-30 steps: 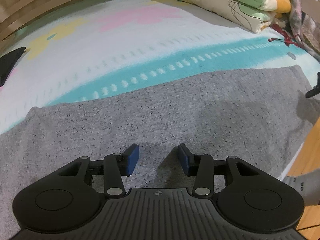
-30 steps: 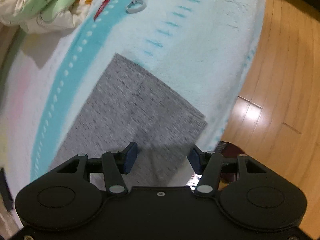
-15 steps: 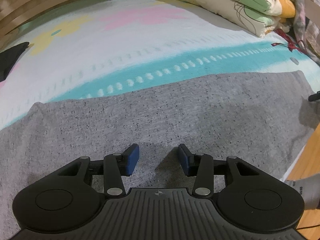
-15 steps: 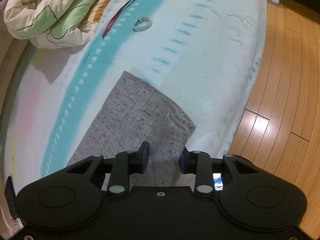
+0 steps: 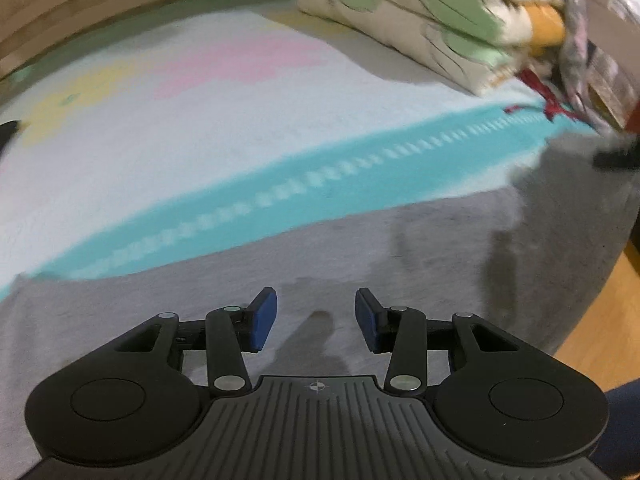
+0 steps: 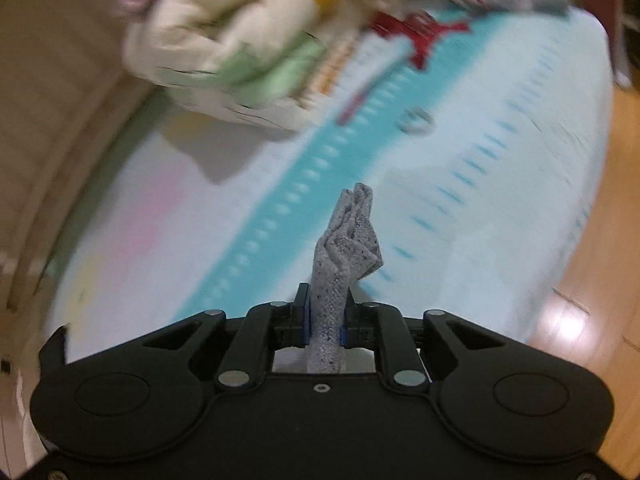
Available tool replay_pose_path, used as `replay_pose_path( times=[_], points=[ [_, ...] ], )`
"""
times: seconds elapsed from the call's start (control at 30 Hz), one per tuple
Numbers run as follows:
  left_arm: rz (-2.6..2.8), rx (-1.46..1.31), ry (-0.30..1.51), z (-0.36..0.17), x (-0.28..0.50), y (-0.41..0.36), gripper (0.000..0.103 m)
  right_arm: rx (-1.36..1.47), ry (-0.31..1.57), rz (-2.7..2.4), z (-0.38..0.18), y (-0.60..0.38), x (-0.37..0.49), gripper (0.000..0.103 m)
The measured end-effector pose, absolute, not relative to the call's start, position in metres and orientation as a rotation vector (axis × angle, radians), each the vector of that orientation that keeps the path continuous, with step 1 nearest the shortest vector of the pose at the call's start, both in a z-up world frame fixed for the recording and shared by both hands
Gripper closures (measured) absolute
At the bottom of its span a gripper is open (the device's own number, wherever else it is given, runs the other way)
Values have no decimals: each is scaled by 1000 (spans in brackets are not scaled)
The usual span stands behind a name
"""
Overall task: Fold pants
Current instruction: 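Fold the lifted corner over the sweatpants and open the right tool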
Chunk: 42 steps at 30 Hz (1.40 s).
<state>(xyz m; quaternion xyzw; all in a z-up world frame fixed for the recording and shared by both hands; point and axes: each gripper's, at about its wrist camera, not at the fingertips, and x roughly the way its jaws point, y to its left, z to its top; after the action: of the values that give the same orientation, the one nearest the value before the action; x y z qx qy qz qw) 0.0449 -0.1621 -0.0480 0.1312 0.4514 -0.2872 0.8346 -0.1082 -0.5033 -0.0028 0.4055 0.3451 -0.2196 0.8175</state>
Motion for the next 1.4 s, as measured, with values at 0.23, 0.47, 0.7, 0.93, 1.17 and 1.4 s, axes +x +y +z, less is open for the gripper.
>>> replay_pose_path(
  times=[0.23,0.47,0.7,0.93,1.17,1.4],
  points=[
    [-620,419,920,-79,33,-211,58,793,703,-411,16,-489,-101,81],
    [-511,244,973,-41,70,-126,58,644,649,-238,55,-431,-83,81],
    [-286,116,980,-16,101,7,58,473,685,59,64,-310,-39,81],
    [-105,-19,959,-20,112,90,58,248,863,257,15,-172,5,81],
    [-168,-136,1022,-33,120,107,58,-52,989,346,-38,-102,14,61],
    [-383,-168,1058,-36,107,85,53,61,862,318,-1,-159,3,38]
  ],
)
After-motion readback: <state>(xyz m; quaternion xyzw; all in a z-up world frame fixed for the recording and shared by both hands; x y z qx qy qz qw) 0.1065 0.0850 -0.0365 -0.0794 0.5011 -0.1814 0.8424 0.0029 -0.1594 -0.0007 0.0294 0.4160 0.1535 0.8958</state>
